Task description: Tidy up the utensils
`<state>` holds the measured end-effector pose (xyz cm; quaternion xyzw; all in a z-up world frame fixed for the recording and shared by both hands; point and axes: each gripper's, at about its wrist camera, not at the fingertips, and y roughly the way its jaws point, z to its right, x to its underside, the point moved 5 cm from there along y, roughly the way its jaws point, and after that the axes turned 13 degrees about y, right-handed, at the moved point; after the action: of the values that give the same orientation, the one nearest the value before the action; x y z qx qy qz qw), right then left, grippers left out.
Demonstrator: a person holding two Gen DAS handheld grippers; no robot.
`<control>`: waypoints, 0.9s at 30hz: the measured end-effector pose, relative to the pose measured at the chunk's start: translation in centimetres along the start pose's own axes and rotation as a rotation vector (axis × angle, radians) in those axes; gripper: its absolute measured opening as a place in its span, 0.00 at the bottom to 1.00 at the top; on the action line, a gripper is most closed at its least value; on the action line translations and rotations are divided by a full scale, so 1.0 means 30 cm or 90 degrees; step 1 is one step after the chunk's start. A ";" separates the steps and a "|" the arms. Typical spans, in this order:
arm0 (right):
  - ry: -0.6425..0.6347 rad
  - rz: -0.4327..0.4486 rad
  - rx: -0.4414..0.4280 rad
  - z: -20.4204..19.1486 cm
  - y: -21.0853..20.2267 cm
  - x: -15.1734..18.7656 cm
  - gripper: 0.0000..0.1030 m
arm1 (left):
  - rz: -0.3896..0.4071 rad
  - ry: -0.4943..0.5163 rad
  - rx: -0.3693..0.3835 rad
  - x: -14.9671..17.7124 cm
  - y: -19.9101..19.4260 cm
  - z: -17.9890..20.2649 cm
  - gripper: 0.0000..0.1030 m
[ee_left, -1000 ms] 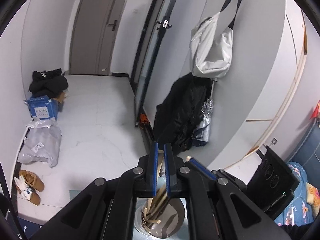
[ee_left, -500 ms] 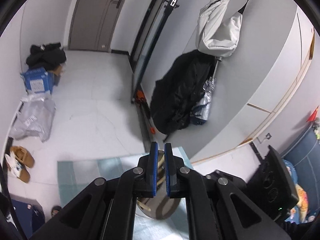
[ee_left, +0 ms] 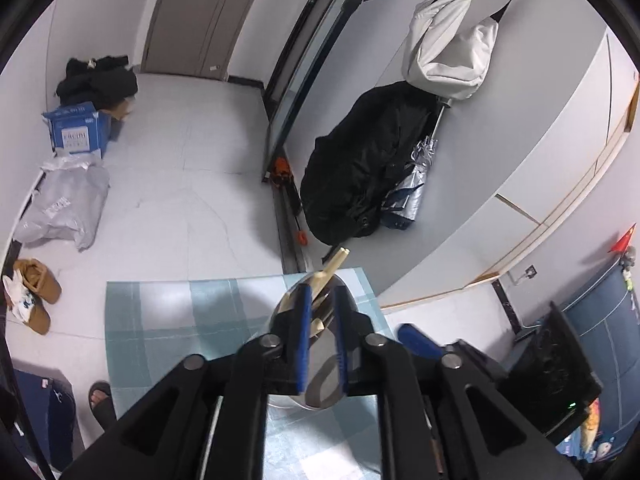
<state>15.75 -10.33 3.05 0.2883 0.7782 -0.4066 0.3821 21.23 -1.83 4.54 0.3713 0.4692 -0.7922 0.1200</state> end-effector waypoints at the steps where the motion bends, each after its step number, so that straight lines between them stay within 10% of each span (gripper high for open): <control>1: 0.003 0.003 0.004 0.002 -0.016 0.006 0.25 | -0.001 -0.001 -0.002 0.005 -0.002 -0.001 0.25; 6: 0.014 0.016 0.023 0.017 -0.097 0.010 0.27 | 0.054 -0.027 -0.016 0.015 -0.072 0.008 0.45; 12: 0.009 0.046 0.028 -0.012 -0.175 -0.016 0.45 | 0.136 0.000 -0.149 0.034 -0.207 0.053 0.76; 27: -0.003 0.087 0.018 -0.110 -0.360 -0.022 0.81 | 0.205 -0.024 -0.284 0.141 -0.339 0.123 0.99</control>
<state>6.72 -13.02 9.30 0.3454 0.7498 -0.3912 0.4068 11.05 1.17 9.27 0.3907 0.5642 -0.6470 0.3322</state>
